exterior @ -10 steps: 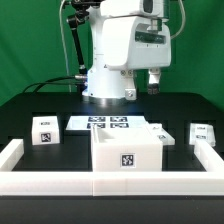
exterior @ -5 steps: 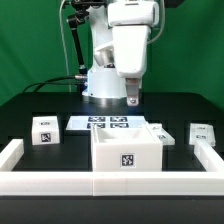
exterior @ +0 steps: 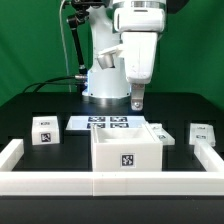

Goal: Assemble cabinet

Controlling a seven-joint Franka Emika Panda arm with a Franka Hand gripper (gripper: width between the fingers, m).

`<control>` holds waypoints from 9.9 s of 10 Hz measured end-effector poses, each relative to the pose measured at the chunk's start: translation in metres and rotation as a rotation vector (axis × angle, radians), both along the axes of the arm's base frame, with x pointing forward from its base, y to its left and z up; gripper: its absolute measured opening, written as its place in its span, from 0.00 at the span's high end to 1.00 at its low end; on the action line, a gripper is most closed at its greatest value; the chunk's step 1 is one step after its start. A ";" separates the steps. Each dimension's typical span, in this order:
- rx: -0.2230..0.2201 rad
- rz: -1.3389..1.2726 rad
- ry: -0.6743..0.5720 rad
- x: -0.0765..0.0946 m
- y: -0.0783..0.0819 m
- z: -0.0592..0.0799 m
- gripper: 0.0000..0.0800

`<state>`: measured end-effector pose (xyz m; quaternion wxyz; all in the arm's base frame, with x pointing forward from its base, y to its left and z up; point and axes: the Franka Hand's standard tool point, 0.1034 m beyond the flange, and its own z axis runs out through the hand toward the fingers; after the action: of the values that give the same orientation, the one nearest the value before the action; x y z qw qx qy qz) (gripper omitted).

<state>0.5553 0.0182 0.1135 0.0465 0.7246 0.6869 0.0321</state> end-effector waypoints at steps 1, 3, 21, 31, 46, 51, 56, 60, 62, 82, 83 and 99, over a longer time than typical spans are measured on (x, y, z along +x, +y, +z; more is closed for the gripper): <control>-0.005 0.041 0.007 -0.005 -0.002 -0.002 0.00; -0.004 0.081 0.019 -0.028 -0.002 -0.015 0.00; 0.024 0.066 0.152 -0.101 0.001 -0.089 0.11; 0.024 0.065 0.147 -0.100 0.001 -0.088 0.96; 0.069 0.044 0.104 -0.040 0.081 -0.088 0.96; 0.074 0.005 0.102 -0.036 0.090 -0.088 0.96; 0.065 -0.020 0.084 -0.048 0.076 -0.069 0.35; 0.057 -0.163 0.078 -0.082 0.085 -0.046 0.04; 0.063 -0.218 0.085 -0.102 0.108 -0.047 0.00; 0.143 -0.291 0.115 -0.154 0.175 -0.103 0.28; 0.143 -0.290 0.115 -0.154 0.175 -0.103 0.28; 0.074 -0.116 0.087 -0.124 0.111 -0.059 0.91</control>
Offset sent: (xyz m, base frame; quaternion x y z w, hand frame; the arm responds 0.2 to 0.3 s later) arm -0.0491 0.0093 -0.0209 0.0040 0.0297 -0.0372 0.9989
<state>0.4316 0.1296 0.0545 -0.0084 0.7651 0.6435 0.0231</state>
